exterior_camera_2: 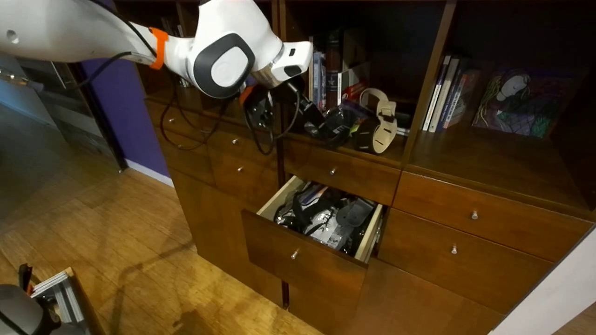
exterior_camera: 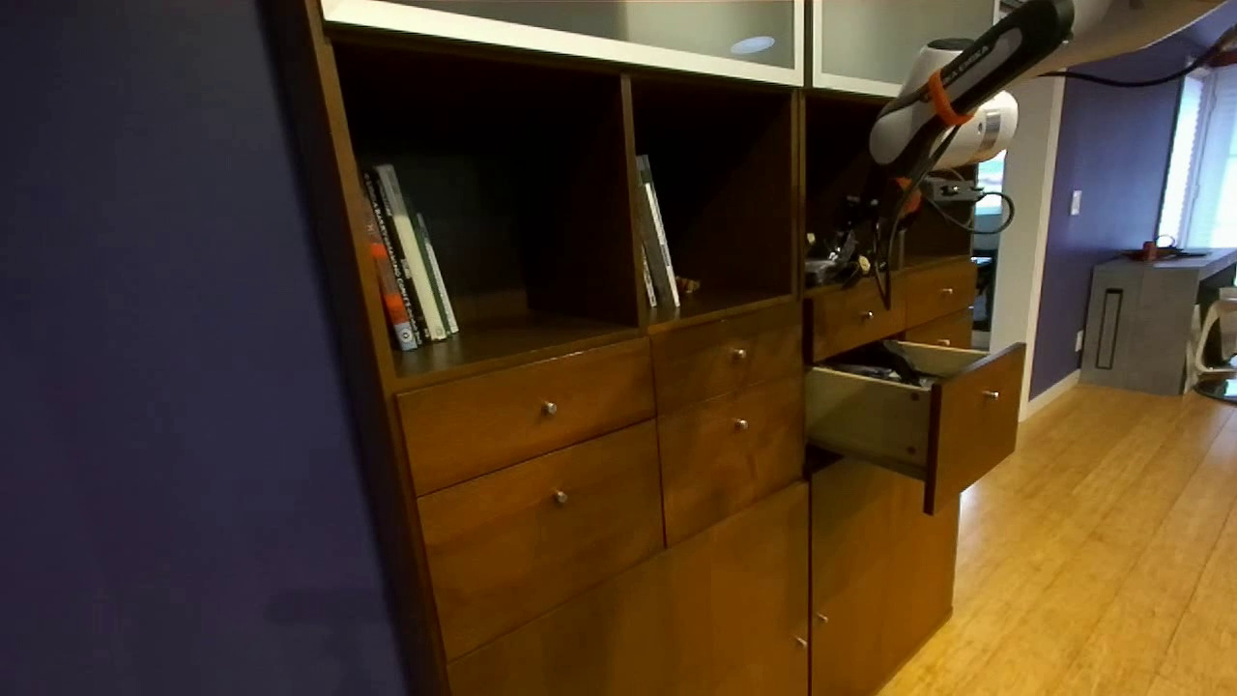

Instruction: Remove the plastic from the open drawer and put it on the shelf above the open drawer.

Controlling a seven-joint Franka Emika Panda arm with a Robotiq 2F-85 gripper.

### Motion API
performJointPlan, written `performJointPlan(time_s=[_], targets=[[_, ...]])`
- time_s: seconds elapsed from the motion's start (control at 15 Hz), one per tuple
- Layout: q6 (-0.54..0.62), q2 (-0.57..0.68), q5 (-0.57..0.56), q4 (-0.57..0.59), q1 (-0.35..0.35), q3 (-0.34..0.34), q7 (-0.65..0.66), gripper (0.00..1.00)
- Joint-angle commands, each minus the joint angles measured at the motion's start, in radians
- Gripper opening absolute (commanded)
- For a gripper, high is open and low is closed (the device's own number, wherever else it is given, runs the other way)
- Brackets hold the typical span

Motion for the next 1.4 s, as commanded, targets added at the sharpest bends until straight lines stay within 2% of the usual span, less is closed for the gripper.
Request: performJointPlan(time_s=[0.0, 0.27, 0.33, 0.6, 1.07, 1.33], targets=[[-0.183, -0.092, 0.052, -0.024, 0.081, -0.081, -0.058, 1.0], [-0.326, -0.177, 0.053, -0.042, 0.109, -0.134, -0.148, 1.0], [-0.356, -0.204, 0.105, -0.053, 0.116, -0.146, -0.213, 1.0], [-0.439, -0.31, 0.184, -0.108, 0.15, -0.177, -0.347, 1.0], [-0.472, -0.486, 0.15, -0.235, 0.213, -0.167, -0.396, 1.0], [-0.476, -0.581, 0.103, -0.303, 0.22, -0.155, -0.381, 1.0]])
